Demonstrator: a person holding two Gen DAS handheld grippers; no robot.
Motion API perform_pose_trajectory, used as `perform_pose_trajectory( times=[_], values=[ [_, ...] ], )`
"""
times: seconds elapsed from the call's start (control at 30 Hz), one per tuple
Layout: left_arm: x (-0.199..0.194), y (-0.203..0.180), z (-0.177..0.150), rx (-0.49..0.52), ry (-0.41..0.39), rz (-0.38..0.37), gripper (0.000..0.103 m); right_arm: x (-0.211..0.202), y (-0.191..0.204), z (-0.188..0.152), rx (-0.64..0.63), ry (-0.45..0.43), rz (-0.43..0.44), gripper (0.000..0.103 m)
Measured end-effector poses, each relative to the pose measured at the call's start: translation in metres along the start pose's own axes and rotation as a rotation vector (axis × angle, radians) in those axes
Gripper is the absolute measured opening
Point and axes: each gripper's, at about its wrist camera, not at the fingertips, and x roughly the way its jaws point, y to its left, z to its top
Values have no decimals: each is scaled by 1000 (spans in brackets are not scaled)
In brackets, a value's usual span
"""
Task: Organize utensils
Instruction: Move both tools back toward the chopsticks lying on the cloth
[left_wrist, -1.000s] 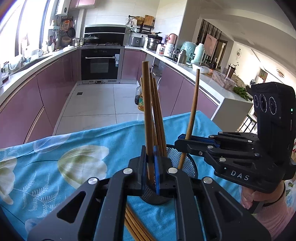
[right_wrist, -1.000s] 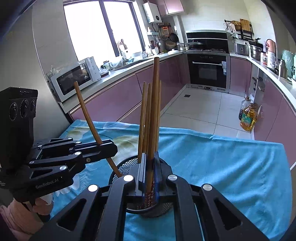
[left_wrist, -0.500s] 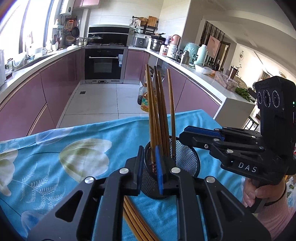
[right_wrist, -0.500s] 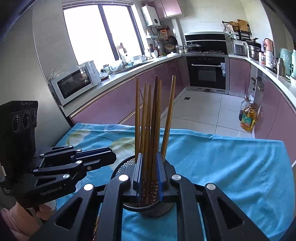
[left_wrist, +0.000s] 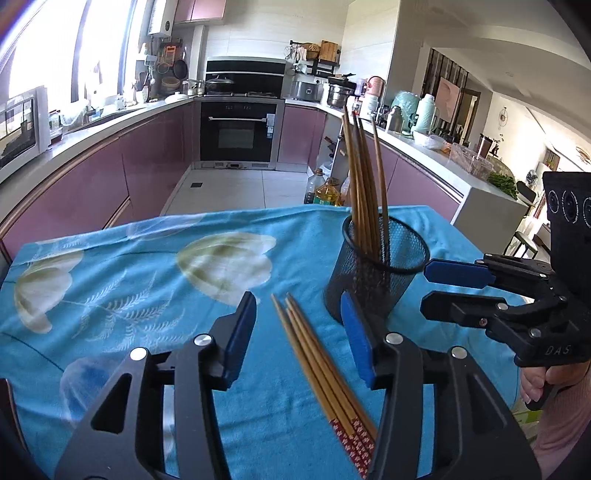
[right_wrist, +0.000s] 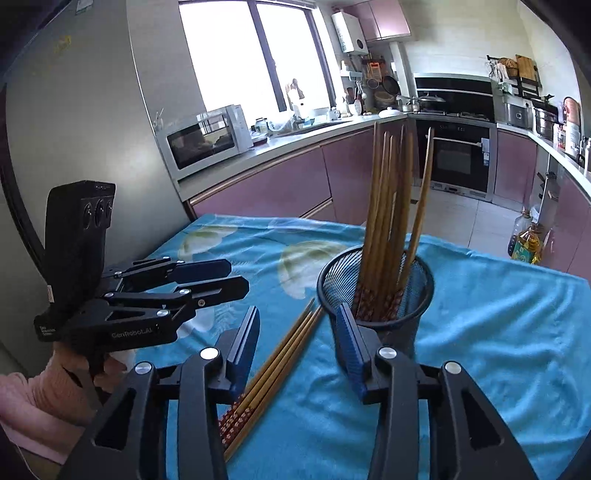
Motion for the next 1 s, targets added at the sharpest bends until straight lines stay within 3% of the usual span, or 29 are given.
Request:
perform_pose_trajectory(
  times=[0.1, 0.3, 0.53, 1.0],
  values=[
    [3, 5, -22, -1, 41, 32, 64, 22, 7, -21, 11, 67, -4, 49],
    [14, 12, -57, -7, 113, 74, 65, 53, 10, -51, 54, 166, -21, 49],
    [19, 12, -75, -36, 146, 80, 66, 55, 15, -59, 48, 177, -57, 49],
    [21, 3, -81, -24, 176, 68, 66, 60, 22, -59, 11, 185, -132, 46]
  ],
)
